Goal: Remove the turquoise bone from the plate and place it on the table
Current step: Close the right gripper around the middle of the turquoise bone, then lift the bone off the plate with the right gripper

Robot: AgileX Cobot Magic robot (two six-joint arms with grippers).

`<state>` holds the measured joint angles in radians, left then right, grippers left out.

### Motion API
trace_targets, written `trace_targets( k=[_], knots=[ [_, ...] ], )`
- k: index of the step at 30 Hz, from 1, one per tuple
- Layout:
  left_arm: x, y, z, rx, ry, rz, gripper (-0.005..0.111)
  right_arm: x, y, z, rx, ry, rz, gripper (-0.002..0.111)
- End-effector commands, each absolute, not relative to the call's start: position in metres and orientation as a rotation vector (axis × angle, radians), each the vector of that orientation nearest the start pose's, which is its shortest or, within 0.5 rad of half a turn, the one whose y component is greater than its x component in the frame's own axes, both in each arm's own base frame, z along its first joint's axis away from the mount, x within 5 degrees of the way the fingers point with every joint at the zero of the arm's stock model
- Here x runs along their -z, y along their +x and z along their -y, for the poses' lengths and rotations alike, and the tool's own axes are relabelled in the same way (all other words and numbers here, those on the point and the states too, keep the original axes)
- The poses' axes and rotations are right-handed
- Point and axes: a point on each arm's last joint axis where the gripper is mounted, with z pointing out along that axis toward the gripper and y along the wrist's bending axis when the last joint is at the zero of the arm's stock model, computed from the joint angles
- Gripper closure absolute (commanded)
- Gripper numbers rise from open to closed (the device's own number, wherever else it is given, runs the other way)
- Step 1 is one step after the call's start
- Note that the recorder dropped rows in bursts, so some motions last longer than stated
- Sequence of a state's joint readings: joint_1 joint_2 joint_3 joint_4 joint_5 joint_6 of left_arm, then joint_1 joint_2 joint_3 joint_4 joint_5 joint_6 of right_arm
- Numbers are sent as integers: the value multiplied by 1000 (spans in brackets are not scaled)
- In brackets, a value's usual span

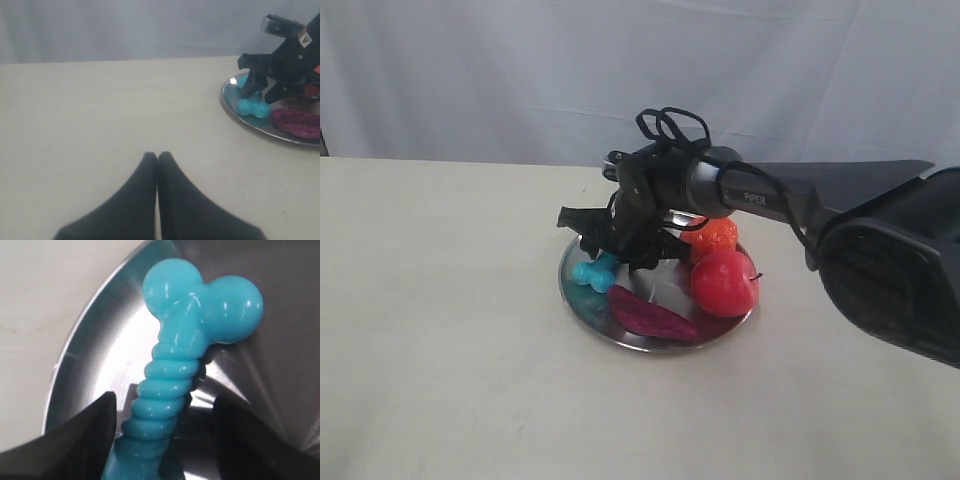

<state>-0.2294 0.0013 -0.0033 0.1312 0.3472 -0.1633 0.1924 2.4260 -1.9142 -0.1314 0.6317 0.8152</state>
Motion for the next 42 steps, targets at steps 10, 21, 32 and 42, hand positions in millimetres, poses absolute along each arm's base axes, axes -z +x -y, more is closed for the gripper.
trace_targets(
  k=[10,21,32,42],
  knots=[
    [-182,53,8,152,144,-1824,107,-120,516,-90,-181,669,-2508,77],
    [-182,53,8,152,144,-1824,107,-119,515,-90,-178,675,-2513,108],
    [-182,53,8,152,144,-1824,107,-146,511,-89,-173,660,-2500,108],
    [-182,53,8,152,144,-1824,107,-202,495,-97,-89,552,-2497,108]
  ],
)
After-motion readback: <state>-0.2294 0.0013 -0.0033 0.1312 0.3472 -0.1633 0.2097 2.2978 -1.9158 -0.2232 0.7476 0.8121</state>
